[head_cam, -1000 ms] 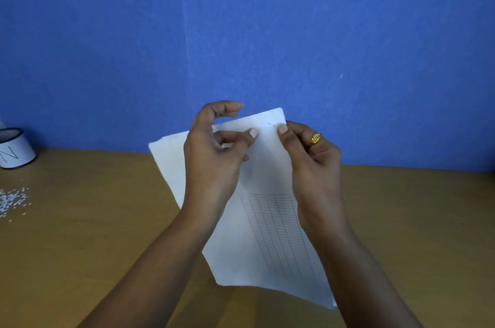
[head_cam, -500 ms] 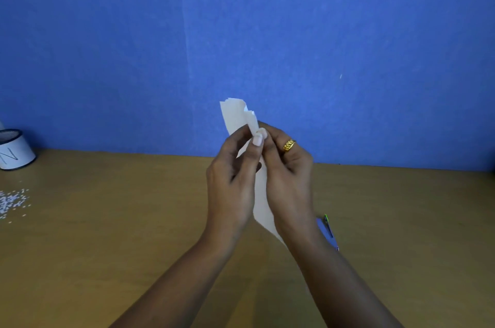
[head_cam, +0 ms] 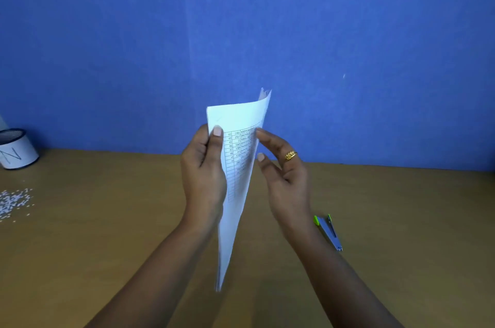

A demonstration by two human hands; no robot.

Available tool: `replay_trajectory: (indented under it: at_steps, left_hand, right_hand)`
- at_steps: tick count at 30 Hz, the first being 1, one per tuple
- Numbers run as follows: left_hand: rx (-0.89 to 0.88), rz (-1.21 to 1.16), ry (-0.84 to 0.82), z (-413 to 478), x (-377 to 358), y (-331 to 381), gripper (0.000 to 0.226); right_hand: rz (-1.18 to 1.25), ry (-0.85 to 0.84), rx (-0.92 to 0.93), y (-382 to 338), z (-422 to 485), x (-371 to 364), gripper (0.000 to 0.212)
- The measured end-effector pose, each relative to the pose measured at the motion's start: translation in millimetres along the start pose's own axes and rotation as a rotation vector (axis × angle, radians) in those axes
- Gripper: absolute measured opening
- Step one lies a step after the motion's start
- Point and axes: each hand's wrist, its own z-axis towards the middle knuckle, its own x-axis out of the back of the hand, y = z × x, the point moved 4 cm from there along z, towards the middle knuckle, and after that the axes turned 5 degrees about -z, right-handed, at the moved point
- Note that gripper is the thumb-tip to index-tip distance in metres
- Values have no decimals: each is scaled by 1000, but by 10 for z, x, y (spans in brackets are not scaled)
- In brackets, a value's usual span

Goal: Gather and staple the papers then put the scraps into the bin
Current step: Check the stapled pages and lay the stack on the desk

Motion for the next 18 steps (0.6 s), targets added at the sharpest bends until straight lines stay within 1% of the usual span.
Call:
replay_trajectory:
  at_steps: [2, 4, 6, 9, 10, 13, 15, 18]
  left_hand:
    - [-26, -7, -19, 45, 30, 13, 33]
    - [-38, -17, -32, 82, 60, 42, 26]
    - [-41, -12, -41, 114, 73, 72, 23]
    - [-46, -4, -55, 154, 65, 92, 32]
    - [-44, -3, -58, 171, 63, 92, 32]
    - [-26, -23, -48, 237, 88, 88, 27]
    - [-2, -27, -38, 299, 123, 68, 25]
    - [47, -6, -27, 406, 178, 7, 24]
  right_hand:
    - [-21, 92, -71, 126, 50, 126, 34]
    - [-36, 113, -155, 302, 109, 256, 27]
    - [-82, 60, -242, 517, 148, 355, 32]
    - [-129, -7, -364, 838, 135, 501, 45]
    - [-128, -22, -402, 913, 115, 542, 45]
    - [-97, -94, -527, 1084, 52, 646, 29]
    - [-37, -162, -562, 1136, 4, 662, 31]
    - [46, -176, -567, 1208, -57, 701, 27]
